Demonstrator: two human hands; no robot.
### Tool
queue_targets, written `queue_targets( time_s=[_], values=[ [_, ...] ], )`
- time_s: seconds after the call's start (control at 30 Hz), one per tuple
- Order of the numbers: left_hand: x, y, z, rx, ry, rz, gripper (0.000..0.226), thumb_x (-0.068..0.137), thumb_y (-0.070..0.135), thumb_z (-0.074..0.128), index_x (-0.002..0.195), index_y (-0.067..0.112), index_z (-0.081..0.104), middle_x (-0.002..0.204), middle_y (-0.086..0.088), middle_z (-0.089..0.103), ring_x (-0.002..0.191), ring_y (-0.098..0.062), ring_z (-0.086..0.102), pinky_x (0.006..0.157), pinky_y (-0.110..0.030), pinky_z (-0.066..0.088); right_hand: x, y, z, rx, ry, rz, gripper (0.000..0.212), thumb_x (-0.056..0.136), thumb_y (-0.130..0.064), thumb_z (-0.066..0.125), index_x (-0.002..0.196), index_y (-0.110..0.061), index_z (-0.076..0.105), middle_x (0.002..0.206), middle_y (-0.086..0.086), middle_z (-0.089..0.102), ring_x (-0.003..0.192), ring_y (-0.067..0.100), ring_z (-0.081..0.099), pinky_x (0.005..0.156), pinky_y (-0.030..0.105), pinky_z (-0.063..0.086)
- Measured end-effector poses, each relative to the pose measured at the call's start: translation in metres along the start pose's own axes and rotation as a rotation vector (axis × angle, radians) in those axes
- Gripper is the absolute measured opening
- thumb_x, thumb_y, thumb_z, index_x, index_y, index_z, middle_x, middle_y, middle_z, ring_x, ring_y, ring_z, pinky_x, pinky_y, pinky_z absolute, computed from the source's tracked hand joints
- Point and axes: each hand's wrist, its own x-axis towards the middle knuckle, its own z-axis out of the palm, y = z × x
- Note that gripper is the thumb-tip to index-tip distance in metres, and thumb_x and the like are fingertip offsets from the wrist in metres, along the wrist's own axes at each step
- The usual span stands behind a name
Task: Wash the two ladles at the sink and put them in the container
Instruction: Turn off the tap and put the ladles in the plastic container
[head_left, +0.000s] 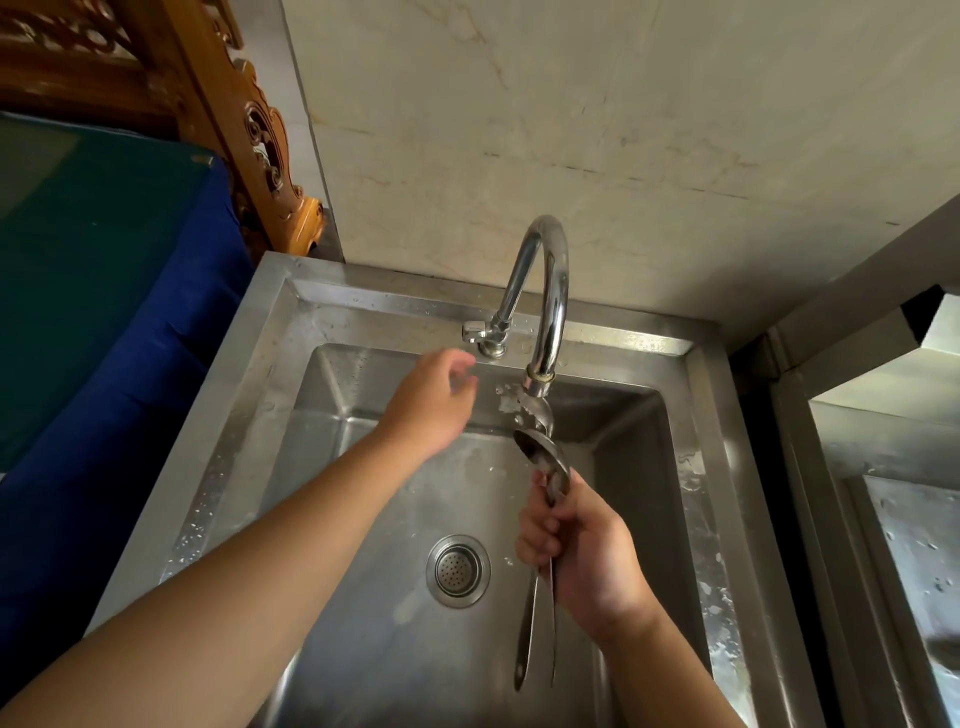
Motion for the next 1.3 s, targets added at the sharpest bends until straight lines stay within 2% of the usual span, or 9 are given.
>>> queue_targets(
  time_s=[0.1,0.2,0.53,0.67,0.77,0.83,0.9,1.0,1.3],
  values=[
    [0.012,-0.003,0.006,0.315,0.002,0.272,0.069,0.094,0.026,0.062,0.153,0.018,0.027,0.160,-0.002,0.024,0.144,-0.022,0.028,0.113,-0.041,0.032,-0.009,-0.004,0.003,-0.046,-0.004,-0.007,0.011,0.083,-0.005,0.057,0.077,-0.015,0.059,0.064,-0.001,0.029,0.049,0.012,0.027,0.044,0.026,0.029],
    [0.024,-0.008,0.014,0.506,-0.121,0.254,0.090,0.093,0.032,0.062,0.160,0.020,0.003,0.168,0.005,0.001,0.152,-0.024,0.007,0.118,-0.048,0.025,-0.017,-0.006,0.008,-0.093,0.054,0.015,0.030,0.095,-0.014,0.065,0.067,-0.021,0.059,0.063,-0.001,0.026,0.049,0.011,0.025,0.042,0.024,0.027],
    [0.015,-0.021,0.022,0.604,-0.159,0.254,0.079,0.091,0.029,0.062,0.158,0.020,0.021,0.168,0.003,0.010,0.144,-0.028,0.035,0.114,-0.043,0.033,-0.037,-0.011,0.015,-0.025,0.145,0.032,0.023,0.108,-0.021,0.049,0.107,-0.002,0.062,0.061,0.003,0.039,0.046,0.015,0.036,0.042,0.029,0.037],
    [-0.013,0.000,0.021,0.318,-0.130,0.122,0.064,0.094,0.026,0.061,0.152,0.015,0.037,0.158,-0.006,0.038,0.141,-0.027,0.041,0.113,-0.039,0.034,-0.044,-0.009,0.015,-0.063,0.110,0.050,0.033,0.107,-0.025,0.048,0.116,0.002,0.065,0.064,0.009,0.056,0.047,0.021,0.054,0.049,0.035,0.049],
    [-0.061,0.019,0.027,-0.181,-0.208,-0.136,0.030,0.088,0.029,0.064,0.113,0.013,0.069,0.110,-0.006,0.073,0.109,-0.028,0.067,0.099,-0.040,0.049,-0.049,-0.004,0.016,-0.038,0.089,0.093,0.037,0.107,-0.026,0.050,0.114,0.002,0.073,0.069,0.012,0.059,0.054,0.021,0.059,0.056,0.039,0.059],
    [-0.097,0.028,0.027,-0.570,-0.396,-0.346,0.027,0.083,0.038,0.062,0.086,0.014,0.073,0.075,-0.006,0.070,0.072,-0.029,0.068,0.073,-0.042,0.056,-0.054,-0.001,0.016,-0.064,0.066,0.125,0.041,0.107,-0.029,0.050,0.108,0.004,0.075,0.070,0.012,0.060,0.057,0.020,0.061,0.060,0.039,0.061],
    [-0.128,0.034,0.023,-0.850,-0.546,-0.509,0.032,0.087,0.045,0.061,0.074,0.019,0.071,0.058,-0.002,0.053,0.047,-0.019,0.053,0.043,-0.026,0.039,-0.060,0.001,0.018,-0.160,0.037,0.162,0.046,0.106,-0.035,0.049,0.101,0.005,0.071,0.072,0.014,0.063,0.059,0.022,0.066,0.063,0.038,0.057],
    [-0.153,0.035,0.020,-0.910,-0.522,-0.566,0.038,0.091,0.051,0.060,0.071,0.020,0.071,0.056,-0.001,0.043,0.042,-0.016,0.043,0.040,-0.021,0.026,-0.069,0.003,0.020,-0.255,-0.015,0.209,0.056,0.107,-0.039,0.046,0.103,0.013,0.066,0.078,0.018,0.062,0.067,0.029,0.066,0.072,0.047,0.053],
    [-0.180,0.055,-0.023,-0.778,-0.084,-0.447,0.028,0.105,0.024,0.047,0.103,0.004,0.067,0.099,-0.014,0.079,0.083,-0.029,0.077,0.070,-0.037,0.062,-0.100,-0.028,0.028,-0.630,0.015,0.185,0.037,0.104,-0.041,0.051,0.114,-0.016,0.076,0.099,0.013,0.081,0.087,0.032,0.078,0.061,0.032,0.058]
  ],
)
